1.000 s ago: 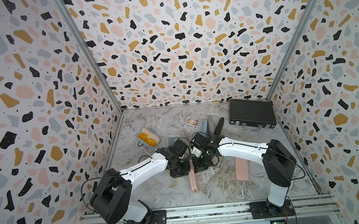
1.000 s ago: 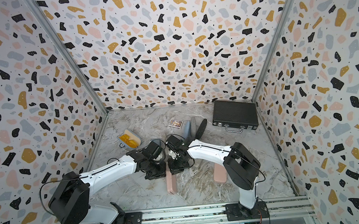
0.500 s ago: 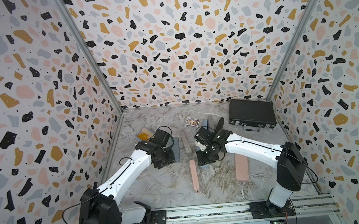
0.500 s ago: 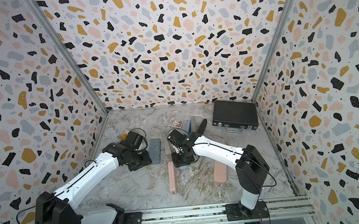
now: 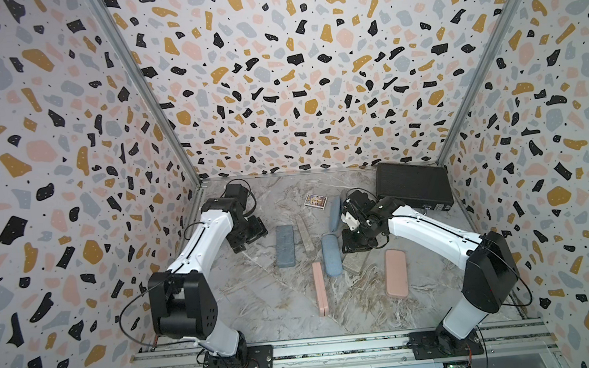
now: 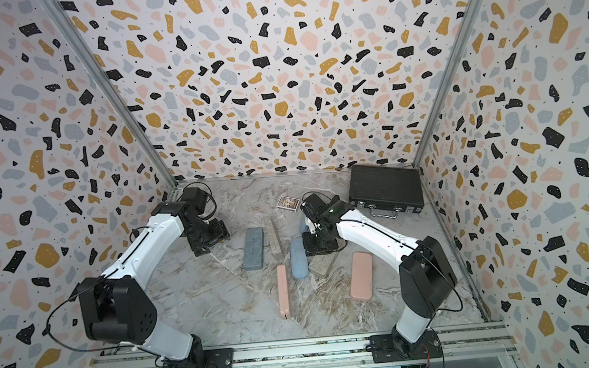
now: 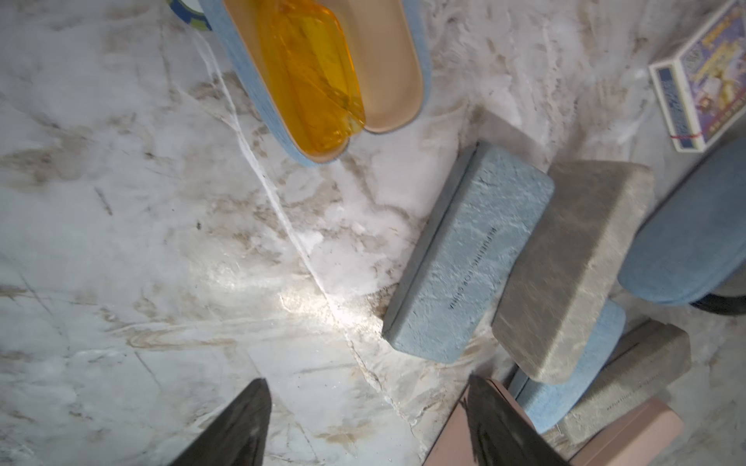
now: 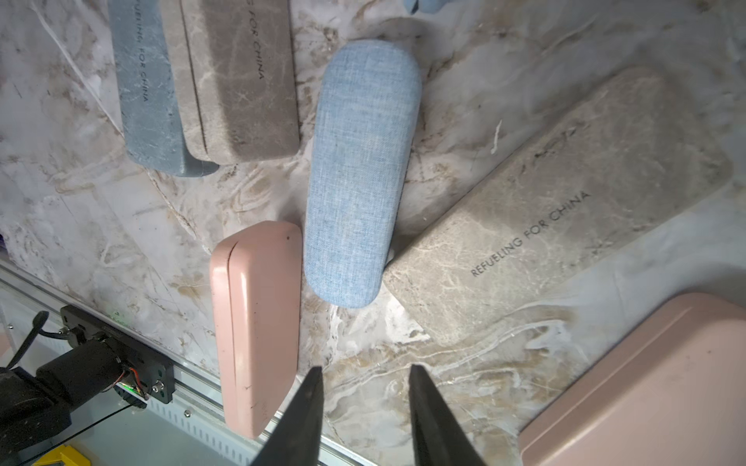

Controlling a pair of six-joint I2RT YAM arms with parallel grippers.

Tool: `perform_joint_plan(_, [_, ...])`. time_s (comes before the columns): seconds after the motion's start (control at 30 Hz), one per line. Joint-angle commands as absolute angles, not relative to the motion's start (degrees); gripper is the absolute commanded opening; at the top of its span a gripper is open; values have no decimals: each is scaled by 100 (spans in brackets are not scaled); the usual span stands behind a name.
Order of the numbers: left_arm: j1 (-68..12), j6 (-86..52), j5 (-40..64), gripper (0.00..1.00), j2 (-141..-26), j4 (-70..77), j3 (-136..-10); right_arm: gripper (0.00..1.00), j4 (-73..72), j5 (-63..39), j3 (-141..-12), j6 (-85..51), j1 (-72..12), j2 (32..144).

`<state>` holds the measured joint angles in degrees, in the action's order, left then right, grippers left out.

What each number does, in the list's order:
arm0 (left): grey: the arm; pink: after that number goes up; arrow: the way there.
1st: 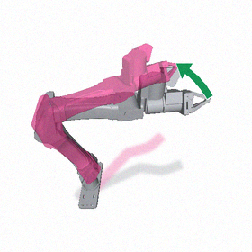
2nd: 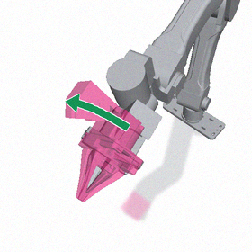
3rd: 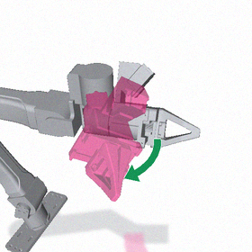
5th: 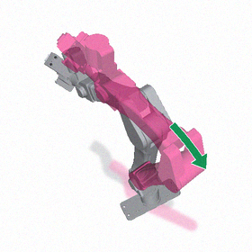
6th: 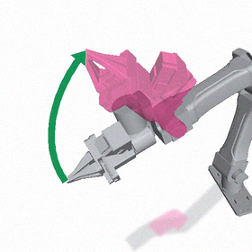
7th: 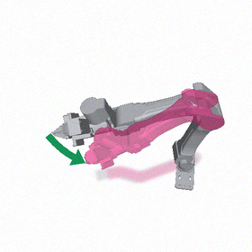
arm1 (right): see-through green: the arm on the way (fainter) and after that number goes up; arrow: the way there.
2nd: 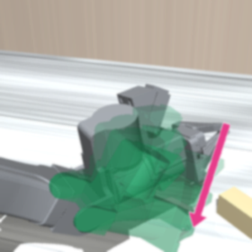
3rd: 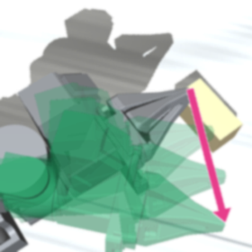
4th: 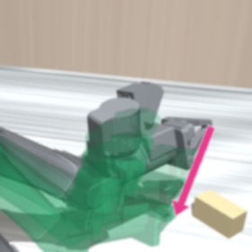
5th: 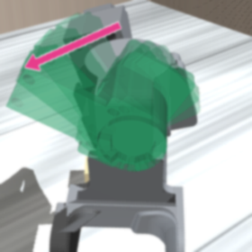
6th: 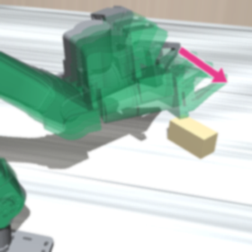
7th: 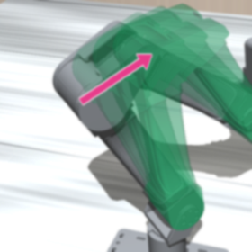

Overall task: Close the glasses case
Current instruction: Pick up the glasses case at the center of the board.

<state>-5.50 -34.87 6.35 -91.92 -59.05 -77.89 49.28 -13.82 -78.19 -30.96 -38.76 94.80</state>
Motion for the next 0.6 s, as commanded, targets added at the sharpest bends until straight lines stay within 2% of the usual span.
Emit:
perform_joint_plan(0.0, [-325,-3366,483,77,-9613,-6231,-8128,38,5083,-1643,-7788,-2752,-3626,9410])
perform_joint_plan(0.3, [-13,-3524,303,73,-10544,-6001,-8812,38,5089,-1995,-7670,-2302,-3135,9649])
perform_joint_plan(0.47, [85,-3541,167,68,-10921,-5886,-9034,38,5085,-2135,-7614,-2181,-2956,9779])
perform_joint_plan(0.57, [191,-3571,204,60,-11054,-5713,-9019,38,5086,-2204,-7637,-2146,-2891,9907])
